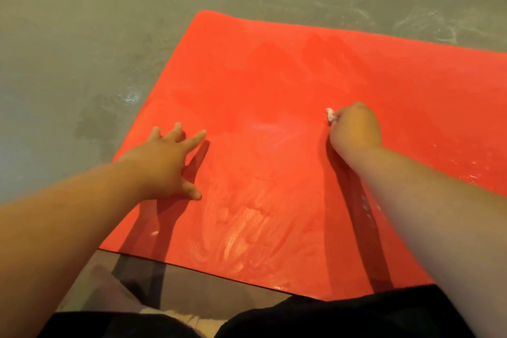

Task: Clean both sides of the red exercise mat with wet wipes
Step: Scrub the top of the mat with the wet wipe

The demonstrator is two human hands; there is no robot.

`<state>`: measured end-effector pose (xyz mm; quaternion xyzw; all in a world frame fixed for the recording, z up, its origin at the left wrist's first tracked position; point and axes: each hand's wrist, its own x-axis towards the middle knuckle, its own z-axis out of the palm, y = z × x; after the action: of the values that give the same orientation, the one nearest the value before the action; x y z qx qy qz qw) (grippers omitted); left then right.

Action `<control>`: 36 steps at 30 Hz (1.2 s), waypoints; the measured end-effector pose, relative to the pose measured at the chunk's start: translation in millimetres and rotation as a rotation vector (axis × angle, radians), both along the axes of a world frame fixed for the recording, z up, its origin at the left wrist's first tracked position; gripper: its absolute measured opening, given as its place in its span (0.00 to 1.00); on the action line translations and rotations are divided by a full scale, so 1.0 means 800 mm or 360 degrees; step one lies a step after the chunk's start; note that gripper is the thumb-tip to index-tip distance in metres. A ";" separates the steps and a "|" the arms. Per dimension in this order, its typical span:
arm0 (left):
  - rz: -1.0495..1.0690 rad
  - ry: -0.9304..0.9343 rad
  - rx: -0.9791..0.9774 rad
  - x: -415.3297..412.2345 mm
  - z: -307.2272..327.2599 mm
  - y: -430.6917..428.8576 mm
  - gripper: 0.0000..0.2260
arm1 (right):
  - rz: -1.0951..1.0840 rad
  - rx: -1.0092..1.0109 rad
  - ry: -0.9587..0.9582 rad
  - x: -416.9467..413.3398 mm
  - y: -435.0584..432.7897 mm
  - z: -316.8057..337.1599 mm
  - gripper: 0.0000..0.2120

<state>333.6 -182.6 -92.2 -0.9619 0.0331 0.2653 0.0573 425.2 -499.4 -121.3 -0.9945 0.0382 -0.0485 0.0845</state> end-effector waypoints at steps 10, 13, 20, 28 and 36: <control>0.0236 0.0140 -0.0073 0.010 0.004 0.013 0.55 | 0.0973 0.0194 0.0185 -0.032 0.111 -0.004 0.13; 0.0204 0.0144 -0.0066 0.008 0.009 0.008 0.54 | 0.0450 -0.0011 0.0068 0.006 0.027 -0.001 0.13; 0.0204 0.0176 -0.0077 0.015 0.005 0.007 0.54 | 0.0076 0.0249 -0.0029 0.001 0.062 -0.014 0.13; 0.0201 0.0146 -0.0064 0.016 0.010 0.004 0.55 | 0.0268 0.0068 0.0037 0.023 0.044 -0.003 0.15; 0.0206 0.0156 -0.0054 0.020 0.014 0.003 0.57 | 0.0509 0.0328 0.0057 -0.013 0.164 -0.014 0.11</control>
<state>349.6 -180.0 -80.6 -0.9487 -0.0220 0.3145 0.0220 414.9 -368.1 -132.6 -0.9747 -0.1142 -0.0127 0.1918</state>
